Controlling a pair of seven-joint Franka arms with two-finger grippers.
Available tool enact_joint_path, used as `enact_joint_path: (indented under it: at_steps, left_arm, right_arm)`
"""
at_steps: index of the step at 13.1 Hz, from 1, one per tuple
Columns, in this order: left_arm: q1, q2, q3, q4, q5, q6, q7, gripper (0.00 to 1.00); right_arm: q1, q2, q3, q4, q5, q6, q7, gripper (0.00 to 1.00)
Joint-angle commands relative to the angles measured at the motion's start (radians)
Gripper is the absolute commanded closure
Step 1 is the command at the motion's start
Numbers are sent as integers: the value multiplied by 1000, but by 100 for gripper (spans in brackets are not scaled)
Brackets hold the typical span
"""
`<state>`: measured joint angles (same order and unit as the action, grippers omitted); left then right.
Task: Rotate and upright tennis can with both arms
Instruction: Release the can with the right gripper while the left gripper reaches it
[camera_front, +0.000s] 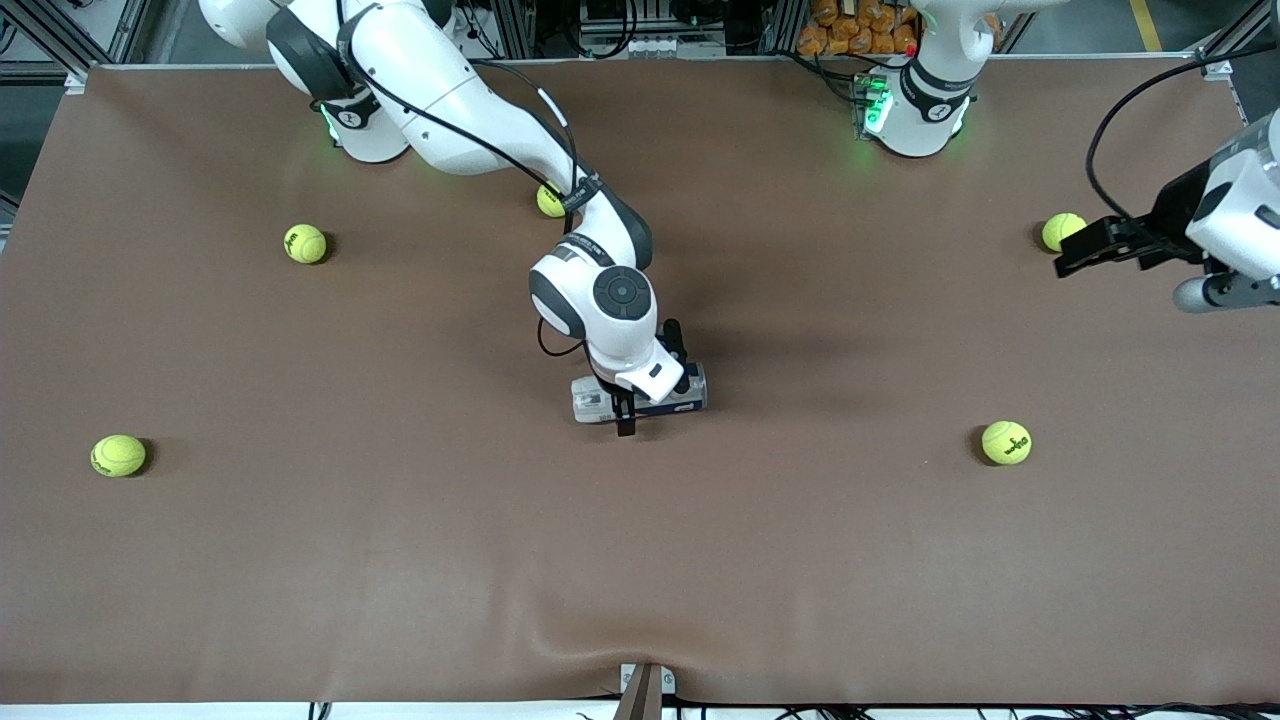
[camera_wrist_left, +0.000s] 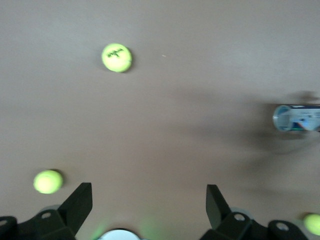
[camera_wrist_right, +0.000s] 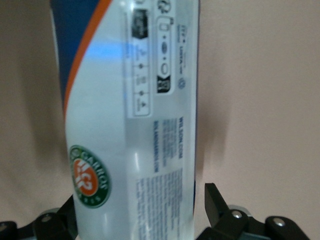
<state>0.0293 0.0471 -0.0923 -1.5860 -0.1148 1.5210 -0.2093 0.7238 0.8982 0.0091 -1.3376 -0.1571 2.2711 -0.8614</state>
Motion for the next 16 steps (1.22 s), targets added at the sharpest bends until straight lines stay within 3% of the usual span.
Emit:
enact_joint_path:
  at_steps: [1, 7, 10, 14, 16]
  left_arm:
    - [0, 66, -7, 11, -71, 47, -44, 0]
    - [-34, 175, -14, 1, -219, 184, -165, 0]
    - [-100, 259, -15, -6, -284, 280, -272, 0]
    - [-183, 336, -15, -161, -555, 557, -289, 0]
    - [-236, 394, -15, -178, -630, 646, -275, 0]
  right_arm:
    - [-12, -42, 17, 2, 2, -66, -18, 0]
    - [-1, -162, 22, 0, 152, -252, -24, 0]
    - [-17, -223, 17, -2, 165, -307, -18, 0]
    - [-156, -291, 15, -3, 166, -323, -16, 0]
    - [-226, -333, 15, -9, 168, -349, -16, 0]
